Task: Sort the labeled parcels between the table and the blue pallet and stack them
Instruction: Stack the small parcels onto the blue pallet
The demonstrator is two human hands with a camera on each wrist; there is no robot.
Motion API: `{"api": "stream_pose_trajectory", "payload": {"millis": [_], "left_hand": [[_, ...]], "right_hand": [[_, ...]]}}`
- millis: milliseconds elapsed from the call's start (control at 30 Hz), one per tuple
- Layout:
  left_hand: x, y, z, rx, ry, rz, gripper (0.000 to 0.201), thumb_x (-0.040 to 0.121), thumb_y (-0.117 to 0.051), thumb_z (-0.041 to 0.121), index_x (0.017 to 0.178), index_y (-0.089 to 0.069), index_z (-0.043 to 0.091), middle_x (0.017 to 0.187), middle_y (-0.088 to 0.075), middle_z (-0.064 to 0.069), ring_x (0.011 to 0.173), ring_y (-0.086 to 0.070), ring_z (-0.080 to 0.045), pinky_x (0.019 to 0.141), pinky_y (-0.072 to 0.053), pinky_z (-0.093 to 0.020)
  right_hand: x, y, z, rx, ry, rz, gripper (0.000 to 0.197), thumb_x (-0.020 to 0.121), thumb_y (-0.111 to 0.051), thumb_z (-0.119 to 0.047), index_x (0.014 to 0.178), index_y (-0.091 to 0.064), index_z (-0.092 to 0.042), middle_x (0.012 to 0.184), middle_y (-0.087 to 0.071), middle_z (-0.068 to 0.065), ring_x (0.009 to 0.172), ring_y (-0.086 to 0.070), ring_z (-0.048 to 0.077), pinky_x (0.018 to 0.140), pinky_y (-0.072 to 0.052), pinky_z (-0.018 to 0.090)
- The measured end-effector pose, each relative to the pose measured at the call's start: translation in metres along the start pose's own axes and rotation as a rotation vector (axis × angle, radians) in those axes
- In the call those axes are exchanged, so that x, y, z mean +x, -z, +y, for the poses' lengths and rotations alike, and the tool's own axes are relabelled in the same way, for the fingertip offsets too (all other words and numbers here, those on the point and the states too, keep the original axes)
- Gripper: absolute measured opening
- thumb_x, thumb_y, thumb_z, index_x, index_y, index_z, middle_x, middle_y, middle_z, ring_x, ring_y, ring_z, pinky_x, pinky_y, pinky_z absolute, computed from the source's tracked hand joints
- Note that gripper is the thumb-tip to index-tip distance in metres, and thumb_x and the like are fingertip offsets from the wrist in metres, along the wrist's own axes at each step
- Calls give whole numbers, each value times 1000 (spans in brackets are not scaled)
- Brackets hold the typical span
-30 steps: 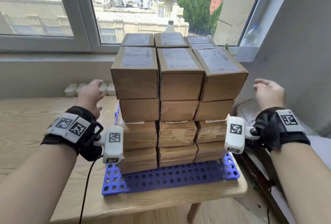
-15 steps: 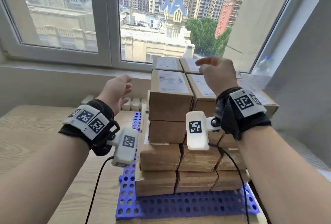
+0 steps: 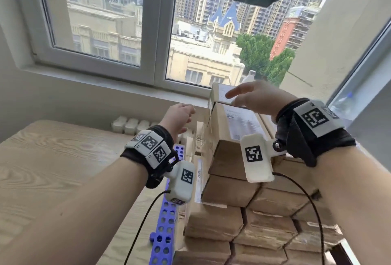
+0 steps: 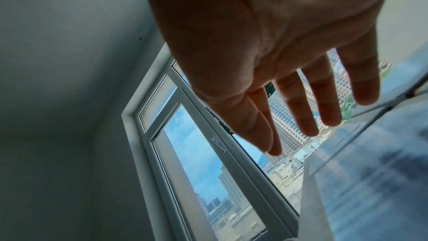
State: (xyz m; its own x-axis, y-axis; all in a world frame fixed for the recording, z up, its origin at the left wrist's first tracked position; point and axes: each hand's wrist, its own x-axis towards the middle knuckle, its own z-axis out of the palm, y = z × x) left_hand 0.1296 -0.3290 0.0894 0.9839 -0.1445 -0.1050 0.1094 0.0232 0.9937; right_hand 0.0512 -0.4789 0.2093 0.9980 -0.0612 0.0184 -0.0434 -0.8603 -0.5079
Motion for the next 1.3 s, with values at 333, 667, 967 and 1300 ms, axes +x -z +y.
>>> {"api": "stream_pose_trajectory", "payload": {"millis": [333,667,967,1300], "left_hand": [[42,-26,-5,-43,62,-225,30,90,-61,12,120,-56,12,111,-64,-5,105,-60,-19,86,-51,-37],[62,-25,-17,-92,87,-232,17,91,-56,9,108,-58,13,99,-62,-5,96,-60,-17,80,-56,-38],[67,-19,-57,-76,339,-314,16,93,-49,4,103,-59,10,107,-53,-9,99,-55,-22,84,-55,-43],[70,-19,-61,-56,355,-341,21,92,-53,7,113,-59,7,117,-58,-11,104,-57,-20,80,-54,-41]], "right_hand": [[24,-3,-12,-168,-188,-67,40,92,-57,-19,132,-55,-23,140,-50,1,125,-46,19,91,-30,25],[40,-3,-32,-306,-250,-156,41,92,-59,-24,132,-55,-29,138,-51,-2,123,-49,19,100,-44,34],[45,-13,-31,-284,-260,-196,35,91,-60,-29,126,-60,-33,129,-57,-3,117,-52,20,98,-48,40],[42,-14,-25,-234,-257,-161,29,90,-61,-31,119,-63,-35,116,-57,-7,111,-52,16,94,-47,33]]}}
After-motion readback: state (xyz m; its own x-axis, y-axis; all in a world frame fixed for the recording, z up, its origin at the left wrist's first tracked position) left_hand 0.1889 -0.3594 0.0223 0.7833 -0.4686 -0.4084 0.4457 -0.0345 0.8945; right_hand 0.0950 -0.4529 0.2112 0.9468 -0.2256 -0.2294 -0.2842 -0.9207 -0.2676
